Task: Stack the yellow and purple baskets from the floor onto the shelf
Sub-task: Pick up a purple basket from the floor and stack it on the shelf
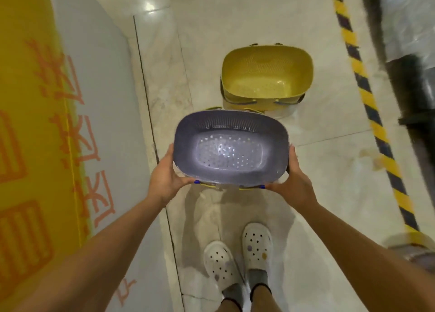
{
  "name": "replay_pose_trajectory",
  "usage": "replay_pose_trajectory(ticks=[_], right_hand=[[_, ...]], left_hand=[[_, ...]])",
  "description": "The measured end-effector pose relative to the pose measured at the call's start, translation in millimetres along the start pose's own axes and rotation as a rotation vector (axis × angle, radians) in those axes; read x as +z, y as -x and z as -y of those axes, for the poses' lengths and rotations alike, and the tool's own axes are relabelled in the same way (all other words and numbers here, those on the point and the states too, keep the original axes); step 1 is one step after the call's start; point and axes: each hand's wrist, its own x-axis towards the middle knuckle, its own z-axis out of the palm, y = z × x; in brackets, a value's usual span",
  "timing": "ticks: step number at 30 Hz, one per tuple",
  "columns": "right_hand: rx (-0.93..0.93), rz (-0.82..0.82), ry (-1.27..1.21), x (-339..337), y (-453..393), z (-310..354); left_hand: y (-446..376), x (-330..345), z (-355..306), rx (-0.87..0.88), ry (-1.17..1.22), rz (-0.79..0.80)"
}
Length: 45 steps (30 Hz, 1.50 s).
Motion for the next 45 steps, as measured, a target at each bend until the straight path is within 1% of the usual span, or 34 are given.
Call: replay_pose_trajectory(ticks=[1,4,6,9,12,15,18,20,22,24,27,29,31,34,38,42,45], right_hand=[[0.019,-0.043,-0.036,-20.6,16.5,2.4],[0.061,-0.207,-0.124,-82.6,75.2,-2.7],[0.084,-0.312,-0.167,-123.6,123.3,-16.9],[0.148,-0.436,-0.338,-181.3,201.1,-43.5],[0.205,-0.573,-0.436,-236.3,272.2,-73.3],[0.320,-0.737,-0.403,-284.5,342.4,-110.5],[0.378,-0.877,-0.344,-323.7,404.7,-155.3],[0.425,-0.940,-0.385,-339.8,440.8,-187.3],[0.490,-0.965,-0.458,-339.9,474.2,-224.8],[0.515,-0.994,-0.548,-329.2,501.2,-261.6],[0.557,-0.990,-0.606,-307.4,520.3,-309.1],[0.558,-0.994,-0.627,-287.5,520.0,-336.9],[0.573,-0.973,-0.624,-266.8,512.2,-360.7],[0.613,-0.940,-0.644,-240.7,491.5,-392.9],[0.638,-0.956,-0.631,-210.2,463.6,-436.7],[0.641,-0.954,-0.604,-195.4,441.2,-465.1],[0.658,-0.956,-0.585,-189.2,436.6,-473.5]], left_hand=[[2.2,3.6,-19.3,0.024,-0.059,0.038],[14.0,16.7,-98.6,0.138,-0.073,0.143],[25.7,36.0,-155.9,0.241,-0.080,0.215],[56.4,75.5,-240.8,0.452,-0.140,0.356],[93.4,125.2,-331.4,0.585,-0.181,0.475],[139.3,187.2,-404.9,0.675,-0.219,0.587],[189.2,254.8,-459.0,0.789,-0.223,0.696],[222.9,300.3,-479.5,0.829,-0.229,0.772],[255.8,343.1,-487.7,0.863,-0.254,0.834],[282.9,380.7,-485.2,0.899,-0.307,0.876],[307.3,425.1,-461.4,0.883,-0.322,0.934],[315.6,447.8,-437.3,0.851,-0.381,0.948],[315.0,465.7,-411.2,0.815,-0.397,0.938],[304.4,493.3,-378.7,0.815,-0.462,0.936],[287.0,529.5,-342.3,0.826,-0.512,0.951],[262.9,556.3,-309.3,0.794,-0.542,0.928],[251.0,561.9,-301.7,0.805,-0.587,0.913]])
